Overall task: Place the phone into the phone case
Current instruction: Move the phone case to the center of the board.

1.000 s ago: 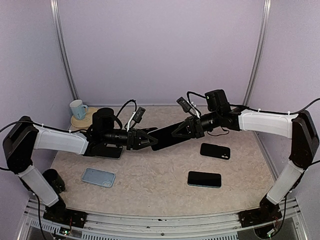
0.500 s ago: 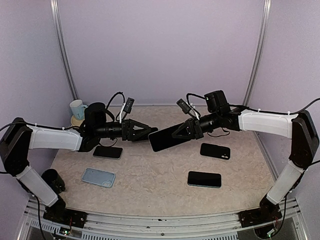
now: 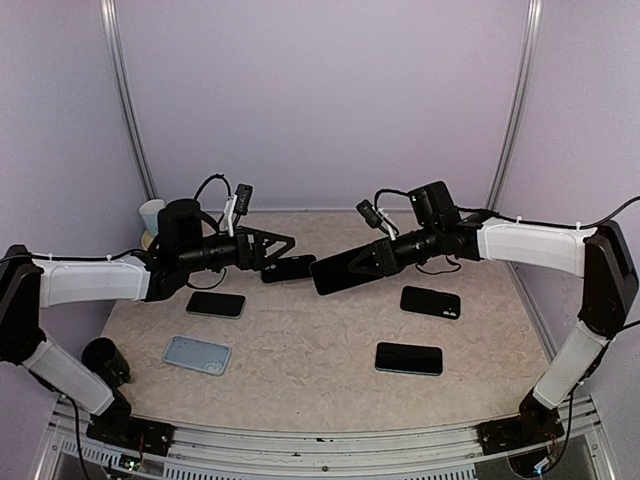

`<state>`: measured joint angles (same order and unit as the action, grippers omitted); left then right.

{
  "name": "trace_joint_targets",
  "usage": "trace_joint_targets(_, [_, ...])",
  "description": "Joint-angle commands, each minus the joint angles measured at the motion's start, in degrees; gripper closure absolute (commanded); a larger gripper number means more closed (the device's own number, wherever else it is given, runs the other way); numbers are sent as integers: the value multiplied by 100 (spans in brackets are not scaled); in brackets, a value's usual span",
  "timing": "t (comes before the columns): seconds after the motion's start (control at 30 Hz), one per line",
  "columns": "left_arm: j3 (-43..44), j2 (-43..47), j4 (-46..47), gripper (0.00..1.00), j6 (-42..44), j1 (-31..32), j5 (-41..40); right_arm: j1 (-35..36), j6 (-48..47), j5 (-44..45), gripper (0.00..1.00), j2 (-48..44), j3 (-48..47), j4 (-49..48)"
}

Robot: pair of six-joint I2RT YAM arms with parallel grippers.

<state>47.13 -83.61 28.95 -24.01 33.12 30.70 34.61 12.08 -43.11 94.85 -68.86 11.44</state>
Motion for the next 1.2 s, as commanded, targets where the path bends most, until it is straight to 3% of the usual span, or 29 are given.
trace_joint_targets(0.0, [37,156,-406,1,133,-34,-731,-58,167,675,100,-258,-225,14])
trace_joint_targets(0.33, [366,-153,-1342,1,-106,-256,-1911,-112,229,1422,100,-410,-243,198])
trace_joint_targets(0.73, [1275,-1416,-2418,3,-313,-648,-2375,-121,207,1679,100,-461,-270,411])
trace_joint_targets(1.17, [2103,-2482,-2877,18,-297,-736,-2846,-130,208,1668,100,-456,-169,360])
